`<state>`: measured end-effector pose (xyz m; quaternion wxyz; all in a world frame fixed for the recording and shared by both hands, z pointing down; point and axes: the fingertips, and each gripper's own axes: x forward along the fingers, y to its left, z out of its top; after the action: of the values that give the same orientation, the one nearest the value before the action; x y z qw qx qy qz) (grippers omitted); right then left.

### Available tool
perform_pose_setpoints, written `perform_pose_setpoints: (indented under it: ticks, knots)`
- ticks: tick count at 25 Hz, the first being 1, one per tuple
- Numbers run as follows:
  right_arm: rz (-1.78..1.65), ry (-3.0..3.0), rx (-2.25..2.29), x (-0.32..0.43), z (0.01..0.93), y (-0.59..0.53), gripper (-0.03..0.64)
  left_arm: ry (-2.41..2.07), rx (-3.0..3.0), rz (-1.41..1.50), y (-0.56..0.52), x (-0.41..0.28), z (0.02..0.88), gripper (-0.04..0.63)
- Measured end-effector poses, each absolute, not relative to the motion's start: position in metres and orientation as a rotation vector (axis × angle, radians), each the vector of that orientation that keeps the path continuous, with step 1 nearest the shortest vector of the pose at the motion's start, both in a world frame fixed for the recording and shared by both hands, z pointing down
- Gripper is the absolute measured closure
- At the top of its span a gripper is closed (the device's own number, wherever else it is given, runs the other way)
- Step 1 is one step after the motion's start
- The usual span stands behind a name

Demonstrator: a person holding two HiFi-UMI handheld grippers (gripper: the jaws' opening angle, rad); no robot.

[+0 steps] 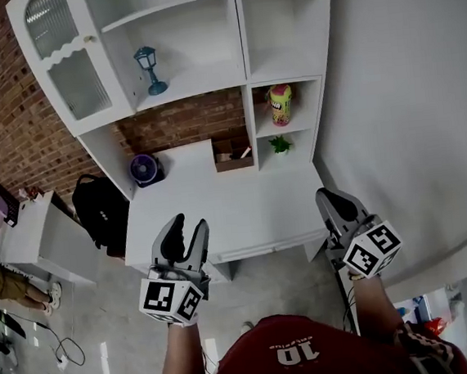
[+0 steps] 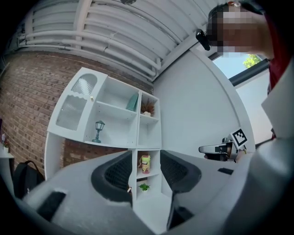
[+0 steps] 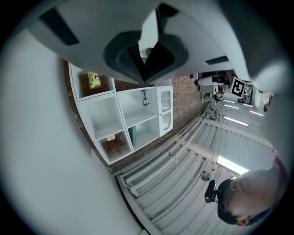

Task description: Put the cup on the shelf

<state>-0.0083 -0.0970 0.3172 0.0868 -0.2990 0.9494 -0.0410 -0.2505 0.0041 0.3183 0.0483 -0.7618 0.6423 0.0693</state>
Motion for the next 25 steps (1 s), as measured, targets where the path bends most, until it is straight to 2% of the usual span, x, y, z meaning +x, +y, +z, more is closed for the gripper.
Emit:
perform_pose_setpoints:
  ticks: [7, 11, 19, 25]
  knots:
    - [-0.121, 2.816, -0.935, -0.022, 0.318, -0.088, 0.612, 1.959, -2.320, 0.158, 0.009, -0.269, 0.317, 0.462]
    - [-0.109, 2.817, -0.951, -0.026, 0.319, -0.084, 0.612, 1.937, -2.358, 0.248, 0.012, -0.276, 0.317, 0.518]
    - [-0.144, 2.807, -0.967, -0.024, 0.323, -0.082, 0.612, 1.914, -2.307, 0.175, 0.014, -0.270, 0.312, 0.606]
    - [-0.090, 2.826, -0.977, -0.025, 0.323, -0.079, 0.612, 1.901, -2.296, 0.156, 0.014, -0.270, 0.313, 0.604]
